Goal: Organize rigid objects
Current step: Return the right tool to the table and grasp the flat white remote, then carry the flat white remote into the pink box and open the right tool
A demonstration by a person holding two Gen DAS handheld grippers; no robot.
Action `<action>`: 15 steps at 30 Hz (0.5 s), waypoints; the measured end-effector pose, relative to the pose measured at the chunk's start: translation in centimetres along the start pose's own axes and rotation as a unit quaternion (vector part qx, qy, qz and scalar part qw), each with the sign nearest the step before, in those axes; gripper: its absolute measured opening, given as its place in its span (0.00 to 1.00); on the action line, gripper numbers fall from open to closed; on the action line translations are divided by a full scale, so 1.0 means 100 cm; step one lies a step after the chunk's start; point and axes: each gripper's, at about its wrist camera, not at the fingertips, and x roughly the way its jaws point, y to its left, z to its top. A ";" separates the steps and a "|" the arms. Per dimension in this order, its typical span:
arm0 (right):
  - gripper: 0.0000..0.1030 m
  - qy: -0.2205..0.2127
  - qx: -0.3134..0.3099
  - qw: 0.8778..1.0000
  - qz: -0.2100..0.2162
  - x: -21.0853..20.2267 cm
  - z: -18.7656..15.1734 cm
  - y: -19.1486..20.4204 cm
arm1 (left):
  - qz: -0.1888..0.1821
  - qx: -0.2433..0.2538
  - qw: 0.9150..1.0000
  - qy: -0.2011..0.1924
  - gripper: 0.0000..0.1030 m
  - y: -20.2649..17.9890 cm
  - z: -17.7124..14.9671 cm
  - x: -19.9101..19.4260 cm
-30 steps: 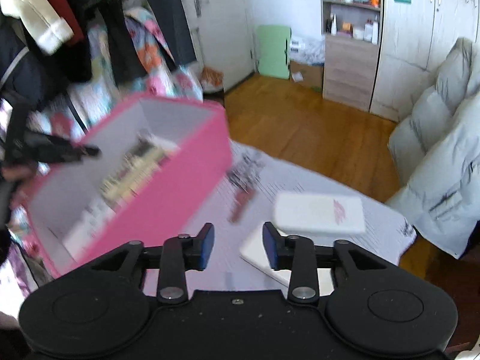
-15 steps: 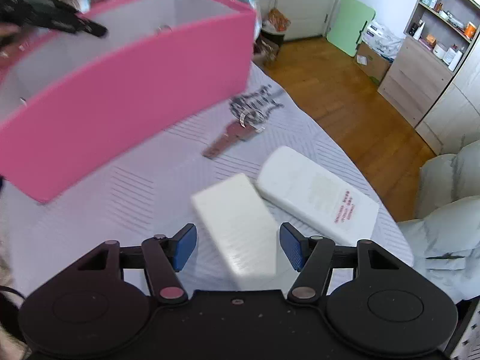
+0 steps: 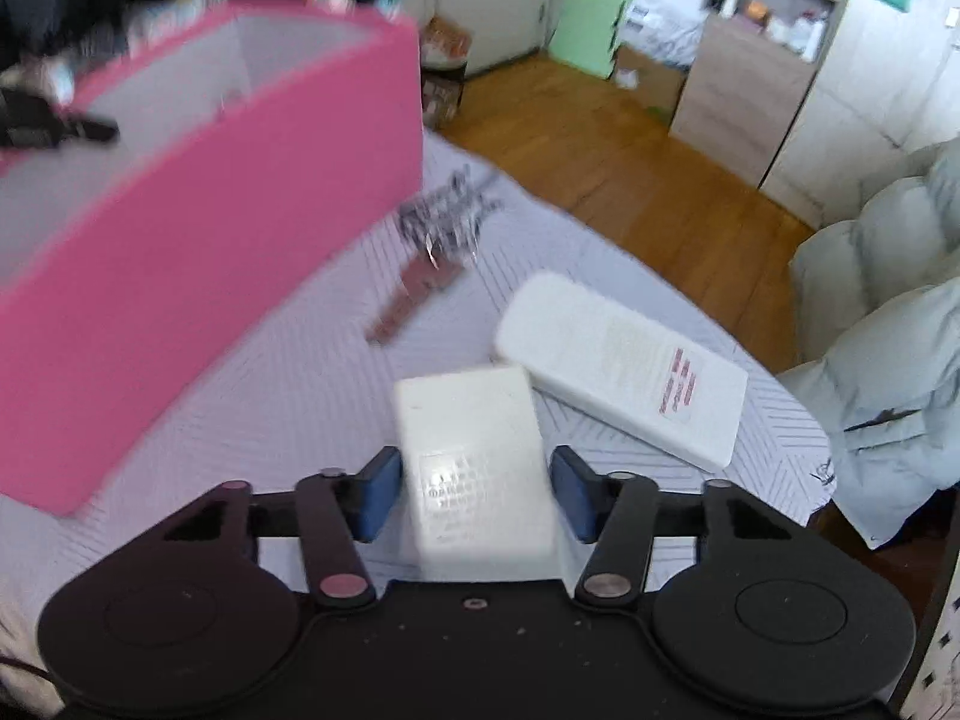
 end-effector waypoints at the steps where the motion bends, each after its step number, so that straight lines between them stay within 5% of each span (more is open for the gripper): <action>1: 0.57 -0.015 0.011 1.000 0.000 -0.009 -0.001 0.003 | 0.001 0.002 1.000 0.000 0.11 0.001 0.000 0.000; 15: 0.56 -0.197 0.026 0.980 -0.035 -0.100 0.005 0.045 | 0.004 0.004 1.000 0.000 0.11 0.002 0.001 0.000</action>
